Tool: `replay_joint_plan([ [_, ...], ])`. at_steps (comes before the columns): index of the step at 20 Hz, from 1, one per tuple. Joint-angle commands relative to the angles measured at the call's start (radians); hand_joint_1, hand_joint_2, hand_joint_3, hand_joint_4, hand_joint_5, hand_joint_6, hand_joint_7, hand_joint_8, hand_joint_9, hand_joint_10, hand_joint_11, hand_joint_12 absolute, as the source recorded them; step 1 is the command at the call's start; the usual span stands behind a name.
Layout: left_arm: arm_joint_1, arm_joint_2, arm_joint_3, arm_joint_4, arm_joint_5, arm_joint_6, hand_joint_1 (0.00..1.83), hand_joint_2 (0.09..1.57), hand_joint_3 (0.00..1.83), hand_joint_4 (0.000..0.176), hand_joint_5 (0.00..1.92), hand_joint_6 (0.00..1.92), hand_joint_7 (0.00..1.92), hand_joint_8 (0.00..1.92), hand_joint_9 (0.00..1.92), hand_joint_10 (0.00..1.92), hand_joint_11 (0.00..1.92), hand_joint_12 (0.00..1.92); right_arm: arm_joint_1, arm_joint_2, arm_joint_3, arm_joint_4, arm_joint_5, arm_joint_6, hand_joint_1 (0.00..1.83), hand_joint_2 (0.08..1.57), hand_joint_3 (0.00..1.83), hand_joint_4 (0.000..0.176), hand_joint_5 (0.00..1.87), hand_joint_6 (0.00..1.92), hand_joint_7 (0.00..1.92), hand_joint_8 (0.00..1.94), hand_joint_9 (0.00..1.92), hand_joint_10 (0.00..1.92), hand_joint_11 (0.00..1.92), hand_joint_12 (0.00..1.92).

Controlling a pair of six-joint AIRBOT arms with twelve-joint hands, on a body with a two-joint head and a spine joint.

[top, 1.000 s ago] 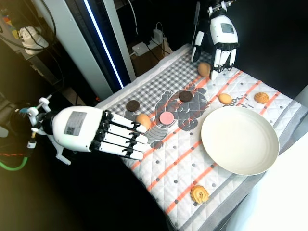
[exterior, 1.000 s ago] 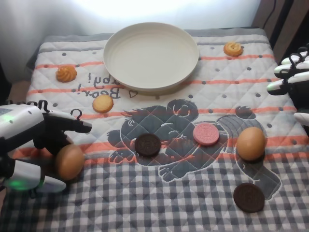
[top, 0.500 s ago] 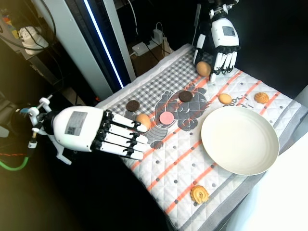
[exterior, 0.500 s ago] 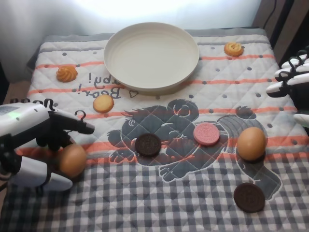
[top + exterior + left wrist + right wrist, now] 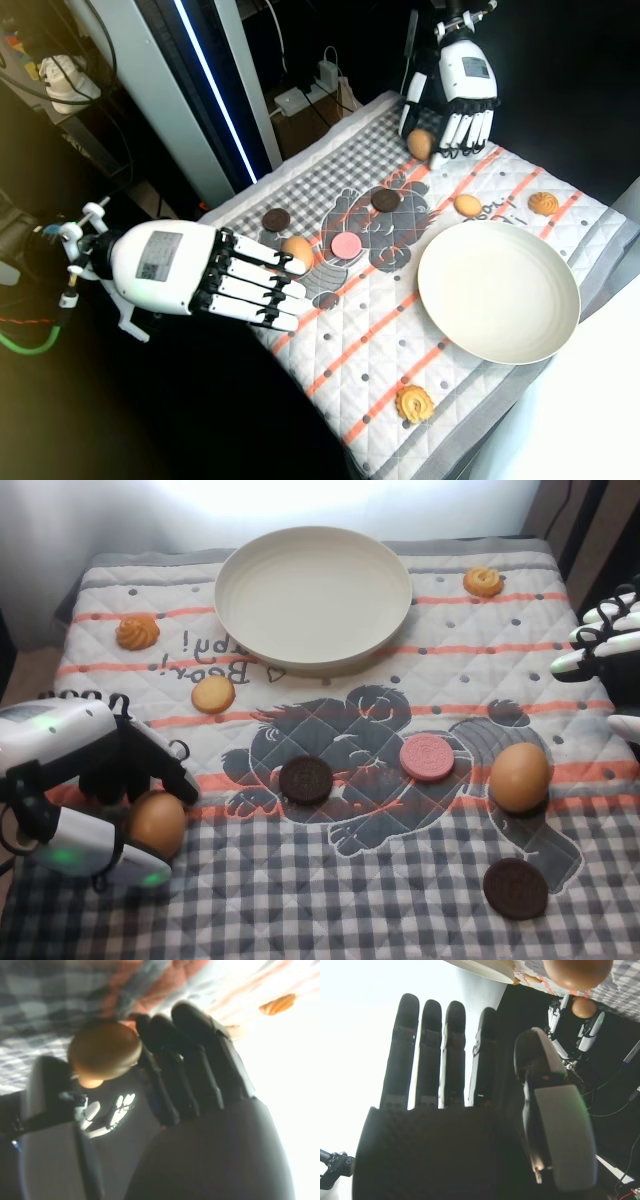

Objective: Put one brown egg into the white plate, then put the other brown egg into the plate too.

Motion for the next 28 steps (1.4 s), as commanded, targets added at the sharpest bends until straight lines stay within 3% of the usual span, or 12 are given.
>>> replay_joint_plan([
  [1,-0.007,-0.002,0.006,0.000,-0.055,0.008,1.16,1.01,0.00,0.000,1.25,0.51,1.08,0.88,0.90,1.38,0.78,1.66,0.004,0.001,0.005,0.031,0.118,0.003,0.57,1.33,0.00,0.109,0.70,0.00,0.65,0.01,0.55,0.00,0.51,0.07],
  [8,-0.114,-0.039,0.059,-0.022,-0.108,0.008,1.19,1.00,0.00,0.000,1.27,0.46,1.14,0.64,1.04,1.14,0.93,1.53,0.003,-0.001,0.006,0.032,0.118,0.003,0.54,1.33,0.00,0.090,0.71,0.01,0.67,0.01,0.56,0.01,0.52,0.07],
  [11,-0.283,-0.137,0.182,-0.013,-0.042,0.008,1.28,1.06,0.00,0.000,1.25,0.21,1.07,1.09,1.02,1.14,0.89,1.52,0.003,-0.004,0.010,0.032,0.118,0.003,0.51,1.34,0.00,0.081,0.71,0.00,0.68,0.00,0.56,0.00,0.53,0.07],
  [15,-0.464,-0.279,0.358,0.002,0.082,0.009,1.10,1.07,0.00,0.025,1.09,0.80,1.14,0.60,0.95,1.24,0.81,1.62,0.010,-0.013,0.023,0.025,0.118,0.003,0.50,1.34,0.00,0.086,0.71,0.00,0.67,0.00,0.57,0.00,0.55,0.07],
  [16,-0.493,-0.318,0.407,-0.020,0.118,0.025,1.09,1.05,0.00,0.069,1.11,0.75,1.05,0.92,0.90,1.48,0.84,1.74,0.014,-0.016,0.025,0.022,0.118,0.003,0.51,1.33,0.00,0.089,0.72,0.00,0.68,0.00,0.57,0.00,0.55,0.07],
  [19,-0.558,-0.454,0.574,-0.140,0.234,0.144,0.95,1.01,0.00,0.056,0.89,0.30,0.89,0.97,0.77,1.52,0.72,1.80,0.029,-0.036,0.044,-0.004,0.114,0.003,0.54,1.34,0.00,0.085,0.71,0.00,0.68,0.00,0.57,0.00,0.55,0.07],
  [20,-0.565,-0.480,0.610,-0.153,0.257,0.154,0.84,0.99,0.00,0.037,0.77,0.08,0.87,0.77,0.72,1.37,0.61,1.73,0.047,-0.045,0.052,-0.023,0.103,0.003,0.54,1.34,0.00,0.086,0.71,0.00,0.69,0.00,0.57,0.00,0.54,0.07],
  [22,-0.564,-0.499,0.646,-0.175,0.283,0.154,0.74,0.98,0.00,0.053,0.61,0.00,0.80,0.44,0.62,1.13,0.47,1.63,0.095,-0.064,0.065,-0.069,0.069,0.003,0.54,1.33,0.00,0.081,0.72,0.00,0.69,0.00,0.58,0.00,0.55,0.07],
  [23,-0.554,-0.498,0.647,-0.186,0.285,0.154,0.72,0.96,0.00,0.096,0.46,0.00,0.69,0.06,0.63,0.45,0.31,1.25,0.120,-0.077,0.075,-0.099,0.053,0.003,0.53,1.33,0.00,0.073,0.73,0.01,0.71,0.01,0.60,0.01,0.57,0.08],
  [25,-0.542,-0.496,0.639,-0.190,0.284,0.154,0.73,0.95,0.00,0.101,0.40,0.00,0.61,0.01,0.62,0.21,0.24,1.10,0.124,-0.084,0.079,-0.114,0.052,0.003,0.51,1.33,0.00,0.086,0.73,0.00,0.70,0.00,0.59,0.00,0.57,0.07],
  [26,-0.531,-0.487,0.624,-0.190,0.276,0.154,0.72,0.91,0.00,0.140,0.30,0.00,0.47,0.00,0.55,0.04,0.15,0.96,0.124,-0.084,0.079,-0.120,0.052,0.003,0.47,1.34,0.00,0.101,0.70,0.00,0.66,0.00,0.55,0.00,0.54,0.06],
  [28,-0.509,-0.455,0.580,-0.191,0.245,0.154,0.75,0.89,0.00,0.159,0.25,0.00,0.37,0.00,0.48,0.00,0.10,0.88,0.125,-0.084,0.079,-0.126,0.051,0.003,0.50,1.33,0.00,0.101,0.69,0.00,0.65,0.00,0.54,0.00,0.53,0.06],
])
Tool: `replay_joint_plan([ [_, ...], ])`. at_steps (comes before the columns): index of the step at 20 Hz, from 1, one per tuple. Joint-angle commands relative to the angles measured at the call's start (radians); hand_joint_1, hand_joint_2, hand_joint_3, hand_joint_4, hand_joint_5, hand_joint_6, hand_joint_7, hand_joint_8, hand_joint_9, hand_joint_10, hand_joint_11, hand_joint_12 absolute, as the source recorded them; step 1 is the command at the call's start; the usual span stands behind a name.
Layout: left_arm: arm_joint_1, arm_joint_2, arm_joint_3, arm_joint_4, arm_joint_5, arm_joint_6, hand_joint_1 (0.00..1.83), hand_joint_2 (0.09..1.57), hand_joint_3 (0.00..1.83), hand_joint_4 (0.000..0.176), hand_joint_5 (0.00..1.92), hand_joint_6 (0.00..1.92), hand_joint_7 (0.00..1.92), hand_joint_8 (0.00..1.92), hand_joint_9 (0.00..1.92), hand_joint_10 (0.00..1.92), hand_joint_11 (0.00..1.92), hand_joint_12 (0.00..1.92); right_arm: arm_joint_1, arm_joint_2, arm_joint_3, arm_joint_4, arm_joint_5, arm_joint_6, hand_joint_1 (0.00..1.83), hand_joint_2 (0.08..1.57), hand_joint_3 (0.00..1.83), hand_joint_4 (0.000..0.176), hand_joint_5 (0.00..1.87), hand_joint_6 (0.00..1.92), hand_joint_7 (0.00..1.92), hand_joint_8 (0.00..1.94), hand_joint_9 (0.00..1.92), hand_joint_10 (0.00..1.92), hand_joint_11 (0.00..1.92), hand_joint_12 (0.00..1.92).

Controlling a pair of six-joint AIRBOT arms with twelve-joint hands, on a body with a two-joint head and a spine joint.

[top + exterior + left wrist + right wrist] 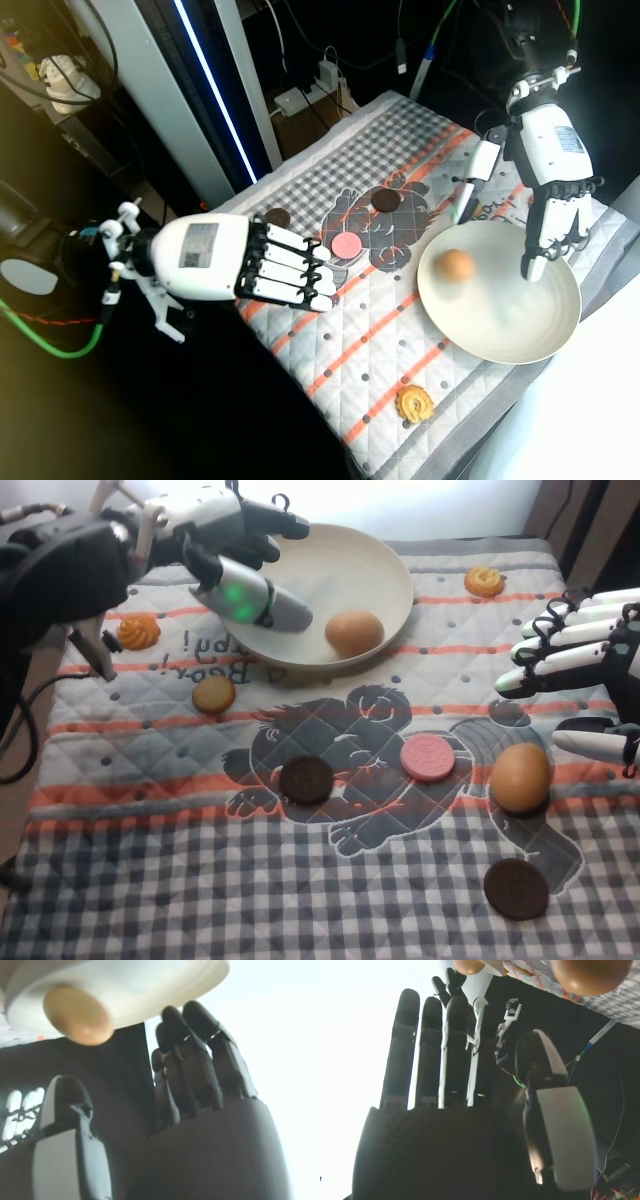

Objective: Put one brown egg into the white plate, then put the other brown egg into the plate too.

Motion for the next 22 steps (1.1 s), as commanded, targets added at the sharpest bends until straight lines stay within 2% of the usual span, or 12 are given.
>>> replay_joint_plan([
  [1,0.006,0.026,-0.020,-0.003,-0.148,-0.007,0.74,0.90,0.00,0.168,0.24,0.00,0.35,0.00,0.46,0.00,0.07,0.86,0.013,0.004,0.004,0.037,0.113,0.003,0.50,1.33,0.00,0.101,0.68,0.00,0.65,0.00,0.54,0.00,0.53,0.05],
  [4,0.082,0.137,-0.156,0.109,-0.276,-0.168,0.64,0.91,0.00,0.175,0.17,0.00,0.27,0.00,0.38,0.00,0.00,0.96,0.014,0.005,0.004,0.006,0.113,0.003,0.52,1.30,0.00,0.088,0.61,0.00,0.60,0.00,0.54,0.00,0.52,0.05],
  [6,0.139,0.217,-0.252,0.149,-0.369,-0.219,0.65,0.90,0.00,0.176,0.12,0.00,0.22,0.00,0.34,0.00,0.00,0.95,0.014,0.005,0.003,-0.020,0.113,0.003,0.53,1.27,0.00,0.122,0.50,0.00,0.53,0.00,0.52,0.00,0.52,0.05],
  [9,0.252,0.346,-0.399,0.227,-0.522,-0.334,0.68,0.89,0.00,0.176,0.18,0.01,0.22,0.00,0.30,0.00,0.00,0.93,0.015,0.004,0.001,-0.057,0.096,0.003,0.59,1.21,0.00,0.117,0.46,0.00,0.52,0.00,0.55,0.01,0.53,0.06],
  [11,0.316,0.397,-0.444,0.273,-0.576,-0.439,0.73,0.85,0.00,0.176,0.18,0.00,0.25,0.01,0.29,0.00,0.00,1.00,0.019,0.005,-0.002,-0.075,0.072,0.003,0.66,1.15,0.00,0.104,0.46,0.00,0.50,0.00,0.55,0.00,0.53,0.06],
  [12,0.346,0.419,-0.465,0.282,-0.596,-0.472,0.76,0.85,0.00,0.176,0.20,0.01,0.28,0.01,0.30,0.00,0.00,1.05,0.021,0.005,-0.003,-0.089,0.056,0.003,0.75,1.12,0.00,0.111,0.45,0.00,0.49,0.00,0.55,0.00,0.51,0.06],
  [14,0.380,0.440,-0.496,0.282,-0.615,-0.476,0.76,0.85,0.00,0.176,0.23,0.01,0.30,0.01,0.32,0.00,0.00,1.09,0.031,0.003,-0.005,-0.120,0.025,0.003,0.79,1.11,0.00,0.105,0.44,0.00,0.47,0.00,0.54,0.00,0.49,0.05],
  [15,0.399,0.450,-0.511,0.280,-0.622,-0.476,0.73,0.86,0.00,0.143,0.31,0.01,0.34,0.01,0.35,0.01,0.00,1.08,0.042,-0.001,-0.007,-0.146,-0.003,0.003,0.87,1.06,0.00,0.075,0.44,0.00,0.45,0.00,0.52,0.00,0.52,0.08],
  [16,0.407,0.453,-0.516,0.277,-0.626,-0.476,0.73,0.86,0.00,0.137,0.33,0.01,0.35,0.00,0.36,0.01,0.00,1.05,0.049,-0.005,-0.007,-0.163,-0.020,0.003,0.89,1.05,0.00,0.065,0.45,0.00,0.46,0.00,0.52,0.00,0.53,0.09],
  [17,0.413,0.454,-0.519,0.275,-0.629,-0.476,0.73,0.85,0.00,0.134,0.34,0.01,0.35,0.00,0.36,0.01,0.00,1.04,0.055,-0.009,-0.006,-0.177,-0.035,0.003,0.93,1.02,0.00,0.079,0.46,0.00,0.47,0.01,0.54,0.00,0.49,0.20],
  [20,0.414,0.454,-0.522,0.269,-0.638,-0.476,0.70,0.90,0.01,0.136,0.30,0.00,0.33,0.00,0.34,0.00,0.00,1.02,0.059,-0.019,-0.002,-0.190,-0.055,0.003,1.04,1.01,0.00,0.078,0.53,0.00,0.56,0.00,0.60,0.00,0.34,0.71],
  [22,0.427,0.454,-0.525,0.254,-0.647,-0.476,0.73,0.90,0.00,0.137,0.30,0.00,0.33,0.00,0.37,0.01,0.00,1.04,0.061,-0.029,0.001,-0.192,-0.059,0.003,1.08,1.04,0.00,0.037,0.64,0.00,0.66,0.01,0.68,0.01,0.34,0.81],
])
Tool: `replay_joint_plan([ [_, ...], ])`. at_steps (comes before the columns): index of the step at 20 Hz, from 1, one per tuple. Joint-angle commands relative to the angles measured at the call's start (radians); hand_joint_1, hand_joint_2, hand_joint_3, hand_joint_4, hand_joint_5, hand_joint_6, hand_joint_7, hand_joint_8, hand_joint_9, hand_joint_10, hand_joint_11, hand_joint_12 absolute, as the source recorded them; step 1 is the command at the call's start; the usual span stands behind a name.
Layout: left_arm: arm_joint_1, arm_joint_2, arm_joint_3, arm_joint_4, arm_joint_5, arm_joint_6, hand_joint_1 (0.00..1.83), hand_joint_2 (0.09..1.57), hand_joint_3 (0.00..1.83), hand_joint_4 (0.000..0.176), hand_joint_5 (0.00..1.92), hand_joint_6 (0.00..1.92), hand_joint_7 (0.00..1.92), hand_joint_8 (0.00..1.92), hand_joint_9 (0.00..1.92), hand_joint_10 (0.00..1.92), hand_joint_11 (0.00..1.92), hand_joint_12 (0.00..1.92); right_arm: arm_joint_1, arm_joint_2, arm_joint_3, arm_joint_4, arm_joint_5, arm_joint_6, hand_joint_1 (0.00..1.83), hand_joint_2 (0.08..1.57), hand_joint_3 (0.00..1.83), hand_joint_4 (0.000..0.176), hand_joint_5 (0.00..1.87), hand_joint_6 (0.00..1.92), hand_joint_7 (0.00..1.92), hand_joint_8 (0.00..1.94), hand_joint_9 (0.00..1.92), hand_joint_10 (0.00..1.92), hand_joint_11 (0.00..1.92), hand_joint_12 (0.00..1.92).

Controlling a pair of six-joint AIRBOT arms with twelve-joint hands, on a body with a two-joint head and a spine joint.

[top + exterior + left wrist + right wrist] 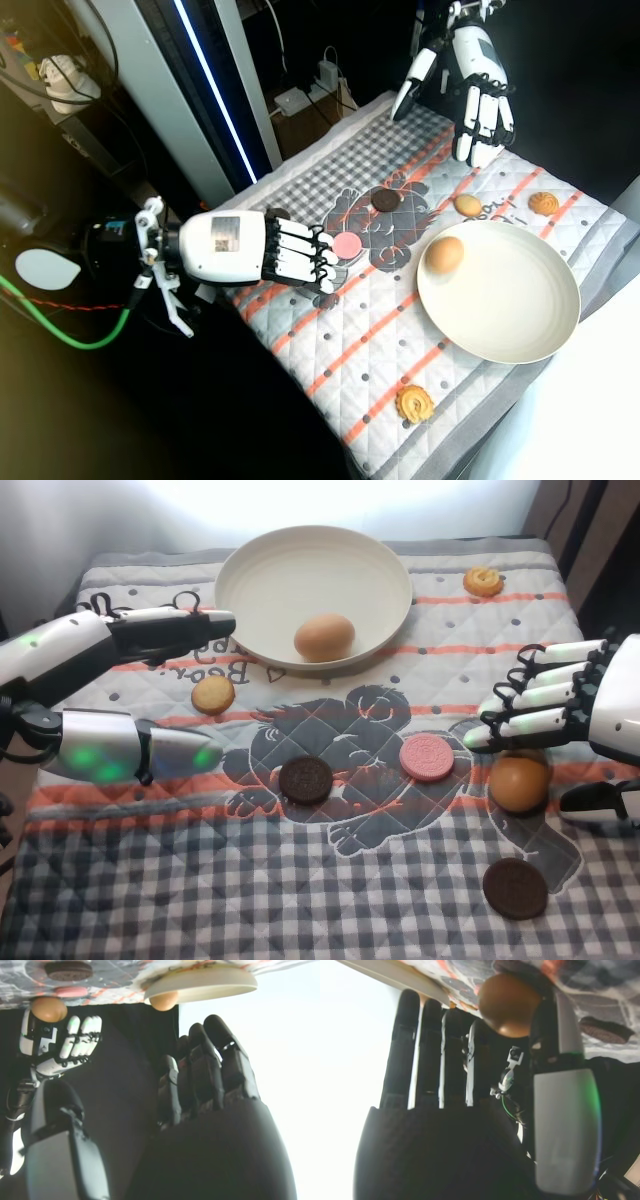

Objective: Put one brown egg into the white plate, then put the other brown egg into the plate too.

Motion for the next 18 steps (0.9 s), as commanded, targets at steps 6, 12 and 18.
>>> replay_joint_plan([
  [6,0.013,0.009,-0.001,-0.031,-0.121,-0.006,0.72,0.90,0.00,0.152,0.28,0.00,0.33,0.00,0.39,0.01,0.00,0.98,0.044,-0.022,0.000,0.000,0.097,-0.001,1.07,1.02,0.00,0.000,0.88,0.01,0.83,0.04,0.84,0.06,0.39,0.95],
  [12,0.024,0.009,-0.001,-0.045,-0.122,-0.006,0.72,0.89,0.00,0.163,0.27,0.00,0.32,0.00,0.39,0.00,0.00,0.90,0.048,-0.028,0.000,-0.016,0.095,-0.001,1.10,1.11,0.00,0.000,0.98,0.98,0.77,0.83,0.70,1.31,0.71,1.43],
  [18,0.037,0.009,-0.001,-0.057,-0.125,-0.006,0.75,0.89,0.00,0.164,0.28,0.00,0.34,0.01,0.44,0.02,0.00,0.89,0.057,-0.028,0.027,0.040,0.113,-0.001,1.21,1.14,0.00,0.000,0.95,0.95,0.92,1.20,0.81,1.19,0.72,1.40],
])
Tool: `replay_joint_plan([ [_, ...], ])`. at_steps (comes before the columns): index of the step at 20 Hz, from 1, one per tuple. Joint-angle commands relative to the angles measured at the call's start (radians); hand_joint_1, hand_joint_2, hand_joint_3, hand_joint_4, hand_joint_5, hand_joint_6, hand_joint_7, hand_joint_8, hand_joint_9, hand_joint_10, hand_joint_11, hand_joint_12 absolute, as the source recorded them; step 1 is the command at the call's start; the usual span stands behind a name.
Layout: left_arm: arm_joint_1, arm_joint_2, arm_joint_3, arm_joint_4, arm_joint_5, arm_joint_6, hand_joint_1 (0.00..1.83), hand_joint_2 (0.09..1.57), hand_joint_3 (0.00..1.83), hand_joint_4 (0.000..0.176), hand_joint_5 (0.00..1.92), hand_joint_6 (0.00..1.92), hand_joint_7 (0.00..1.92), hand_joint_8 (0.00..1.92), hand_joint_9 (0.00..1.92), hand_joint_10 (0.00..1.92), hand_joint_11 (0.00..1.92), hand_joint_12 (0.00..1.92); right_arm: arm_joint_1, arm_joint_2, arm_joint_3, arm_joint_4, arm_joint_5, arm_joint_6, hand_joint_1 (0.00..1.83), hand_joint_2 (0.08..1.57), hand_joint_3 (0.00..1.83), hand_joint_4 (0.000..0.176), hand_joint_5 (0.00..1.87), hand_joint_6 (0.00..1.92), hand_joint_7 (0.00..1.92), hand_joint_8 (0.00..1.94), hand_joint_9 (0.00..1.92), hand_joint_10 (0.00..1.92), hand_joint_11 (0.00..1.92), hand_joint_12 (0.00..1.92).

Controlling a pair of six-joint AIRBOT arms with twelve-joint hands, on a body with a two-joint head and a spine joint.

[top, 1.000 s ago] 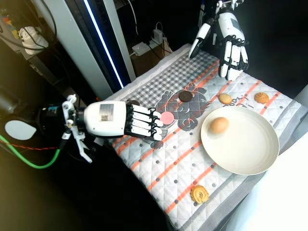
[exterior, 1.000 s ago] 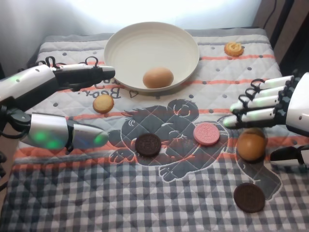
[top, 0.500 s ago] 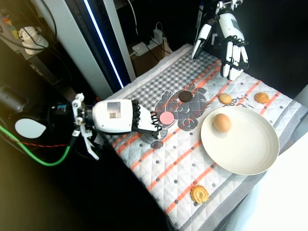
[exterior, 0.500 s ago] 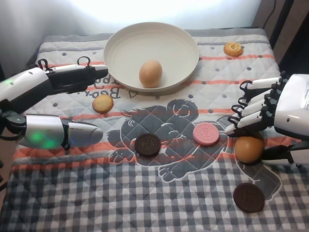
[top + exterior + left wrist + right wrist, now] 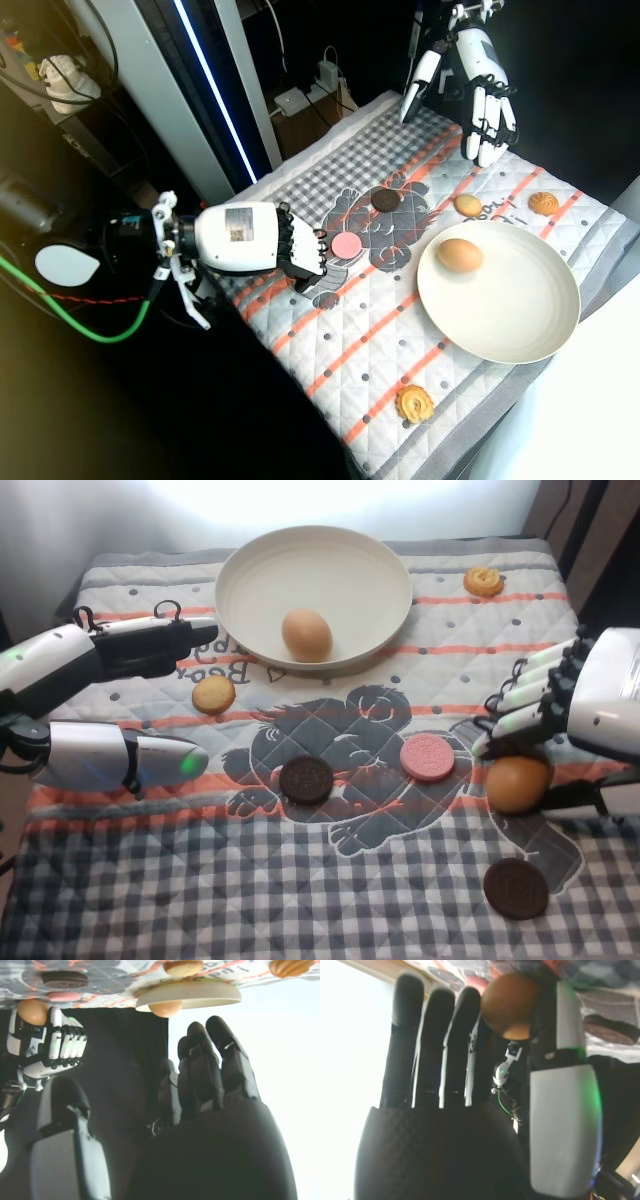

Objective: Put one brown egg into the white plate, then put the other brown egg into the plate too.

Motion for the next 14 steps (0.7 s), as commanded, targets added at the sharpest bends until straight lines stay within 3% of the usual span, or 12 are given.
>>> replay_joint_plan([
  [1,-0.006,0.009,-0.001,-0.003,-0.116,-0.006,0.74,0.90,0.00,0.165,0.27,0.00,0.33,0.00,0.43,0.01,0.00,0.87,0.023,-0.001,0.009,0.056,0.116,-0.003,1.20,1.14,0.00,0.009,0.94,0.98,0.92,1.18,0.83,1.18,0.75,1.40],
  [4,-0.006,0.010,-0.001,-0.003,-0.116,-0.006,0.73,0.90,0.00,0.163,0.28,0.00,0.34,0.00,0.45,0.01,0.00,0.88,0.095,-0.030,0.069,0.078,0.117,-0.003,1.22,1.13,0.00,0.000,0.96,0.91,0.96,1.14,0.94,1.04,0.85,1.33],
  [5,-0.007,0.010,-0.001,-0.003,-0.116,-0.006,0.73,0.89,0.00,0.158,0.28,0.00,0.34,0.00,0.44,0.01,0.00,0.89,0.132,-0.050,0.098,0.079,0.109,-0.003,1.21,1.13,0.00,0.001,0.95,0.95,0.97,1.11,0.96,0.87,0.83,1.19],
  [6,-0.008,0.012,-0.002,-0.001,-0.120,-0.006,0.74,0.89,0.00,0.160,0.28,0.00,0.33,0.00,0.43,0.00,0.00,0.89,0.160,-0.069,0.121,0.080,0.103,-0.003,1.21,1.12,0.00,0.024,0.95,1.05,1.00,0.96,0.99,0.61,0.81,0.98],
  [7,-0.008,0.018,-0.006,0.004,-0.125,-0.006,0.71,0.90,0.00,0.164,0.28,0.00,0.32,0.00,0.41,0.00,0.00,0.86,0.186,-0.089,0.144,0.082,0.094,-0.003,1.21,1.12,0.00,0.029,0.93,1.08,1.01,0.94,1.03,0.46,0.78,0.95],
  [9,-0.013,0.038,-0.017,0.019,-0.136,-0.006,0.67,0.90,0.00,0.158,0.29,0.00,0.33,0.00,0.43,0.00,0.00,0.91,0.249,-0.141,0.200,0.080,0.061,-0.003,1.22,1.11,0.00,0.028,0.96,0.99,1.04,0.92,1.07,0.49,0.78,1.15],
  [10,-0.023,0.049,-0.022,0.033,-0.143,-0.006,0.66,0.91,0.00,0.159,0.27,0.00,0.33,0.00,0.42,0.00,0.00,0.97,0.310,-0.189,0.253,0.062,0.015,-0.003,1.24,1.09,0.00,0.000,1.02,0.83,1.05,1.00,1.00,0.72,0.75,1.23],
  [11,-0.027,0.051,-0.024,0.040,-0.149,-0.006,0.66,0.91,0.00,0.173,0.25,0.00,0.33,0.00,0.43,0.00,0.00,0.97,0.344,-0.219,0.286,0.045,-0.018,-0.003,1.24,1.08,0.00,0.003,0.99,0.96,1.14,0.77,1.02,0.71,0.79,1.23],
  [14,-0.037,0.050,-0.025,0.060,-0.157,-0.006,0.67,0.90,0.00,0.166,0.26,0.00,0.37,0.01,0.46,0.01,0.00,0.97,0.430,-0.292,0.361,-0.012,-0.105,-0.003,1.25,1.05,0.00,0.000,1.02,0.93,1.22,0.63,1.12,0.72,0.89,1.27],
])
